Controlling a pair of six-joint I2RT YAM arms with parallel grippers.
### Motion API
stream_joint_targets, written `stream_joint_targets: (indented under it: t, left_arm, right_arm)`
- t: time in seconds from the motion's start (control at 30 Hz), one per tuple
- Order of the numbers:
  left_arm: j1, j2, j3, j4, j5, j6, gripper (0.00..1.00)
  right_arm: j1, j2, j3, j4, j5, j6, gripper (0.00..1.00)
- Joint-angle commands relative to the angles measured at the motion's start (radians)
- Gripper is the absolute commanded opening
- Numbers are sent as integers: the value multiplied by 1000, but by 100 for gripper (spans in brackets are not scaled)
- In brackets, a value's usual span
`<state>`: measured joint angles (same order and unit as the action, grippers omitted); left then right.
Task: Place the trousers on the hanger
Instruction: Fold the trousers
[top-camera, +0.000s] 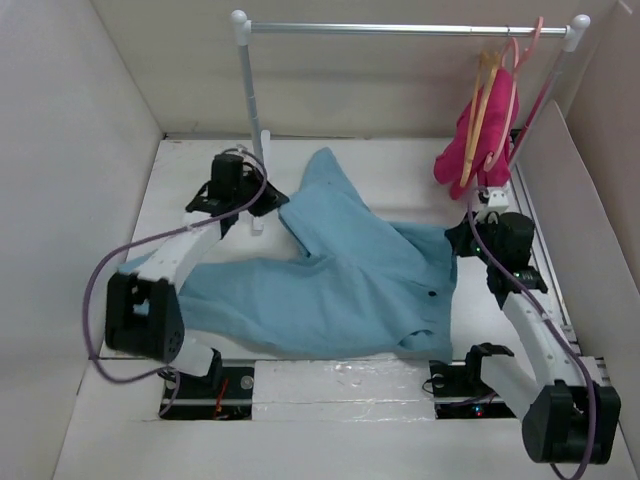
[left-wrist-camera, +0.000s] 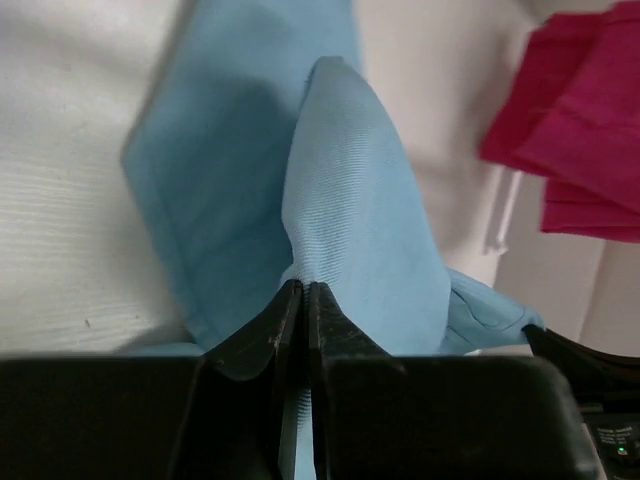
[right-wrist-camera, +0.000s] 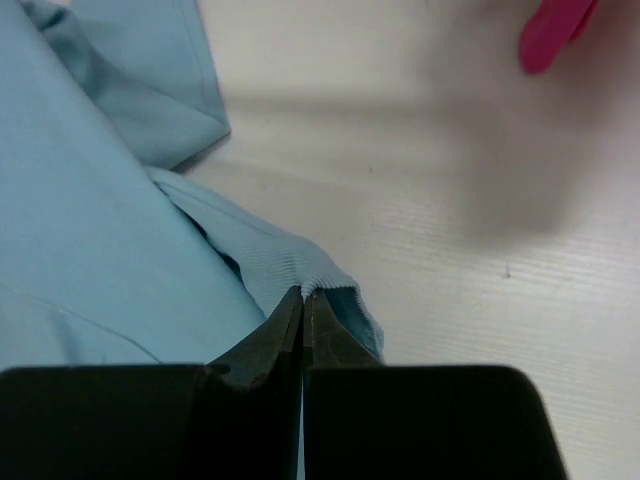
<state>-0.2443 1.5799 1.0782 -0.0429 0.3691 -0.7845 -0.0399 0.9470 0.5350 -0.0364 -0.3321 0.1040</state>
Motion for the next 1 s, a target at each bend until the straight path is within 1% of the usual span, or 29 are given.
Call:
stream_joint_targets:
  t: [0.0,0.03,0.07,0.1,0.13,0.17,0.2,0.23,0.27,0.3,0.33,0.37,0.47,0.53,0.57,0.6,0.63,0.67,0.73,0.77,0.8,0.87,0.9,0.93,0.97]
  left_arm:
    - [22,-246,83,-132,-149,53,0]
    - [22,-298,100,-184,-174,66,0]
    - [8,-373,130,-211,-246,109,0]
    - [-54,-389,232,-257,-304,137,0]
    - [-100,-394,302,-347,-358,174,0]
    - [-152,-367,369,-389,-469,229,0]
    - [-256,-338,485,-432,-508,246,0]
    - [-303,-302,527,-483,-528,261,4]
    - [-340,-205,560,-501,-492,271,25]
    - [-366,-152,593,-518,-439,266,39]
    - [-403,-97,595,-532,-388,261,52]
    - [-418,-1,589,-532,-315,260,68]
    - [-431,89,490,-468,-291,255,81]
    - [-421,103,456,-466,-308,257,84]
    - [-411,89,447,-465,-346,261,89]
    - [-397,74,434,-463,-358,264,89]
    - [-386,51,421,-448,-407,264,89]
    - [-365,-1,378,-436,-494,254,87]
    - [-330,-69,307,-372,-561,243,85]
    - [-302,-127,234,-352,-574,217,83]
    - [-232,-153,194,-330,-562,206,83]
    - [-152,-210,131,-290,-547,167,83]
    - [-68,-225,79,-279,-538,157,83]
    - [-23,-236,56,-249,-530,148,83]
    - [70,-251,1,-200,-436,142,84]
  right_arm:
    - [-3,-89,123,-184,-9,-65,0]
    - [-3,-105,160,-219,13,-81,0]
    - [-3,-120,175,-239,31,-87,0]
    - [-3,-138,184,-266,50,-92,0]
    - [-14,-161,200,-275,63,-92,0]
    - [-14,-157,213,-292,105,-92,0]
    - [-14,-148,229,-343,126,-90,0]
    - [-23,-128,236,-356,146,-92,0]
    - [-49,-123,235,-356,174,-124,0]
    - [-70,-117,230,-356,185,-128,0]
    - [-95,-105,224,-352,191,-136,0]
    - [-138,-96,223,-349,194,-141,0]
    - [-162,-42,244,-344,234,-162,0]
    - [-192,-7,263,-332,269,-176,0]
    - [-212,34,269,-329,280,-181,0]
    - [-253,54,272,-312,272,-184,0]
    - [-270,71,272,-294,263,-184,0]
    - [-288,88,272,-283,231,-181,0]
    - [-311,121,290,-266,208,-190,0]
    - [-311,130,302,-269,212,-196,0]
    - [-311,134,310,-282,215,-201,0]
    - [-311,127,306,-289,214,-220,0]
    - [-311,119,296,-290,208,-224,0]
    - [-311,102,287,-290,205,-227,0]
    - [-311,84,251,-292,182,-227,0]
